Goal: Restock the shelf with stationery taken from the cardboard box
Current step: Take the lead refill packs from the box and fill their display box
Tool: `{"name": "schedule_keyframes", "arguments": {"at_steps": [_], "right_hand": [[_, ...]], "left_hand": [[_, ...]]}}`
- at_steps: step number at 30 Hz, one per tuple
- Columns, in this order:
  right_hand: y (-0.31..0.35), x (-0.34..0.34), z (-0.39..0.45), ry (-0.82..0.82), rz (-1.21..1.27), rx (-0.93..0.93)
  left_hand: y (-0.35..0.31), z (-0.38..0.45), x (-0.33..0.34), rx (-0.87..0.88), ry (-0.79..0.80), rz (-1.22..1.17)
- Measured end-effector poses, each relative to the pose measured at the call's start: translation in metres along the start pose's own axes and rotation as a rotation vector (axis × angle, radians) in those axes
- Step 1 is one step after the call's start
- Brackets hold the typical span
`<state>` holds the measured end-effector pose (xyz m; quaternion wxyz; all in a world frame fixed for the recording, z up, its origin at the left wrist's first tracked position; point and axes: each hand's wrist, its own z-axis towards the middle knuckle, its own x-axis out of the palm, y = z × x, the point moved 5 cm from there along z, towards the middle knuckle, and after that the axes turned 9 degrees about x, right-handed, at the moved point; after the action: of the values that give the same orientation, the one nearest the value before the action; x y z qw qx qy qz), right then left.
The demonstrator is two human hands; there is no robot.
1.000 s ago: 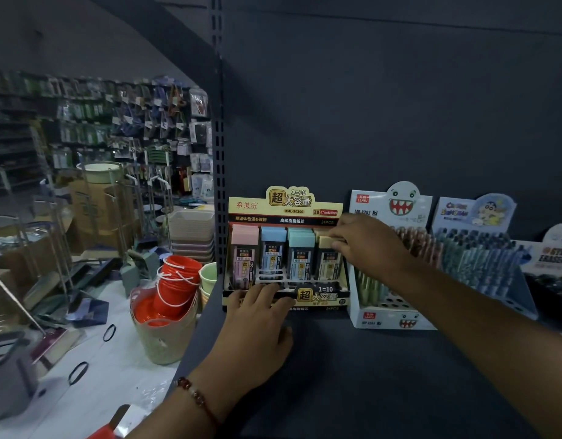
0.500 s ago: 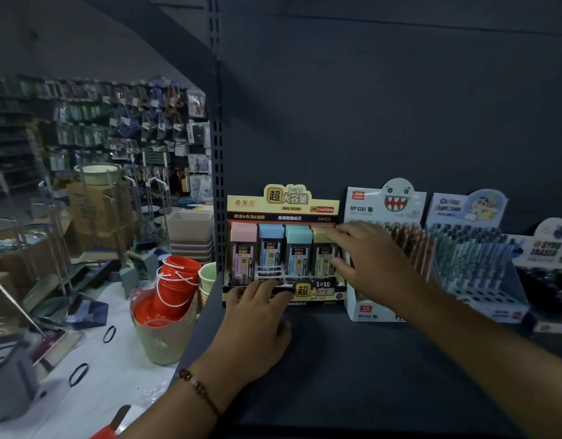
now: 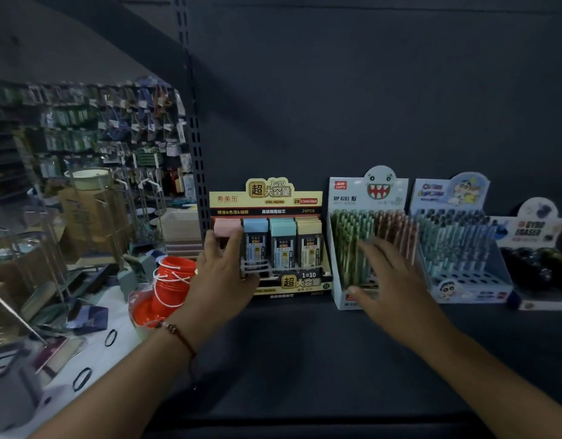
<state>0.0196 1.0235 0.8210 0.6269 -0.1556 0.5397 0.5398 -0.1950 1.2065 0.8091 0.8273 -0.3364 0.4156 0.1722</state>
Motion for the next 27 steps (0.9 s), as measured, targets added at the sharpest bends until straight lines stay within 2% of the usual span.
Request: {"name": "schedule_keyframes", "arguments": {"at_steps": [3, 6, 9, 14, 18, 20, 23, 27], "right_hand": [[-0.002, -0.005, 0.005, -0.024, 0.123, 0.083], [0.000, -0.008, 0.011, -0.014, 0.173, 0.107], [0.010, -0.008, 0.017, 0.016, 0.144, 0.103], [0.025, -0.017, 0.037, -0.020, 0.127, 0.041], [0.049, -0.017, 0.050, -0.142, -0.011, -0.049], [0.077, -0.011, 0.055, -0.165, -0.061, -0.173], [0.114, 0.014, 0.070, -0.041, -0.130, -0.301], [0.128, 0.041, 0.095, 0.090, -0.243, -0.282]], "left_hand": [[0.001, 0.001, 0.011, -0.029, 0.031, -0.015], [0.002, 0.003, 0.012, -0.010, -0.020, -0.040], [0.005, 0.011, 0.012, 0.039, -0.096, -0.082], [0.007, 0.023, 0.013, 0.083, -0.129, -0.053], [0.009, 0.024, 0.014, 0.076, -0.131, -0.050], [0.008, 0.024, 0.008, 0.102, -0.187, 0.039], [0.005, 0.035, -0.006, 0.147, -0.275, 0.294], [-0.002, 0.055, -0.008, 0.320, -0.163, 0.460]]}}
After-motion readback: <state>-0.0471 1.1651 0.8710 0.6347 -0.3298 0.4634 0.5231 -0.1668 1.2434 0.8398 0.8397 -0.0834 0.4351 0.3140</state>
